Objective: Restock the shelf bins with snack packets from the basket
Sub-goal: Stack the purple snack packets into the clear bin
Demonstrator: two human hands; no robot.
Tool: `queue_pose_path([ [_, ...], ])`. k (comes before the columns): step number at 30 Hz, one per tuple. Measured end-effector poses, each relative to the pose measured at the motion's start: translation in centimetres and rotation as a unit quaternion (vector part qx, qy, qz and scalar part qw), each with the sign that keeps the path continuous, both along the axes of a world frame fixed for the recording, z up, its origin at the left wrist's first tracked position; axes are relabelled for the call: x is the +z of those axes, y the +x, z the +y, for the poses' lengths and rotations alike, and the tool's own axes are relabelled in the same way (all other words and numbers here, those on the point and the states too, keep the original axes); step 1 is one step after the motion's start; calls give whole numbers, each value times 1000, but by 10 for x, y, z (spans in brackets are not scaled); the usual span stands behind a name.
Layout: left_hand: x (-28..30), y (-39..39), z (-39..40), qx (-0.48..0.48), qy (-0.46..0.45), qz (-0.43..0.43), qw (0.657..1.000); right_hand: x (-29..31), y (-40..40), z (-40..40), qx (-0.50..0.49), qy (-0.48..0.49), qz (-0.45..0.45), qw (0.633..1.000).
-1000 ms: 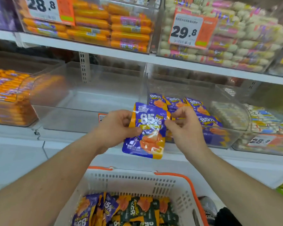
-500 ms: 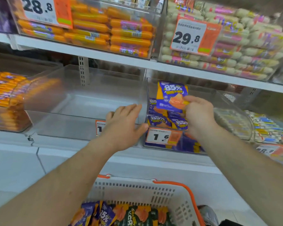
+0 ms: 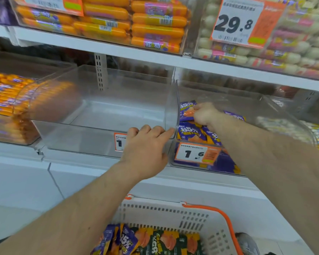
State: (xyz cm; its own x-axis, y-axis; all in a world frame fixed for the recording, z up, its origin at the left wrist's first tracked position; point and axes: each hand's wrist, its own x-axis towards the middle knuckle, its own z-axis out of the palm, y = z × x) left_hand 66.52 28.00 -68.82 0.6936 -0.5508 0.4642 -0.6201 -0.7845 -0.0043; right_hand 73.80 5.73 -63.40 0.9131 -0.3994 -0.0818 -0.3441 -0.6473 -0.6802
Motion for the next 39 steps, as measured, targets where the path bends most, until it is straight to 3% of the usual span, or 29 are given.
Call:
queue_pose_path([
  [4,3,-3,-2,8,6,4,1000,3,-7,7,12,-163,76,984],
  [7,5,-4,-2,9,5,17,1000,3,-10,9,26,-215,97,971],
  [11,5,-5,-5,11,0,22,1000,4,-16,6,69,-251,139,955],
  [15,9,-6,-5,8,-11,62,998,13,-25,6,77,-233,120,962],
  [17,9,-7,-3,1,-52,75,996,16,-27,6,40,-214,71,973],
  [19,9,-10,0,-9,-118,31,992,18,-33,12,-10,-213,-10,977],
  [21,5,-12,6,-41,-170,-46,983,16,-46,25,-39,-268,-160,949],
  [22,2,-14,11,-68,-171,-57,981,12,-55,35,-31,-303,-264,915],
  [24,-1,-23,22,-108,-125,8,986,1,-79,61,8,-322,-444,836],
  [25,-6,-25,30,-105,-72,88,988,-10,-90,74,35,-306,-498,811],
  [27,-18,-26,46,-73,74,255,961,-47,-113,102,93,-230,-516,820],
  [30,-36,-28,66,-36,250,418,873,-123,-148,141,159,-76,-372,911],
  [32,-47,-32,75,-18,312,449,837,-173,-169,159,202,-13,-173,964],
  [33,-52,-34,79,-7,324,456,829,-195,-177,166,223,6,-63,973],
  [35,-58,-37,84,4,318,465,826,-232,-191,178,245,27,111,963],
  [39,-65,-42,84,4,304,478,824,-277,-213,194,260,47,265,927],
])
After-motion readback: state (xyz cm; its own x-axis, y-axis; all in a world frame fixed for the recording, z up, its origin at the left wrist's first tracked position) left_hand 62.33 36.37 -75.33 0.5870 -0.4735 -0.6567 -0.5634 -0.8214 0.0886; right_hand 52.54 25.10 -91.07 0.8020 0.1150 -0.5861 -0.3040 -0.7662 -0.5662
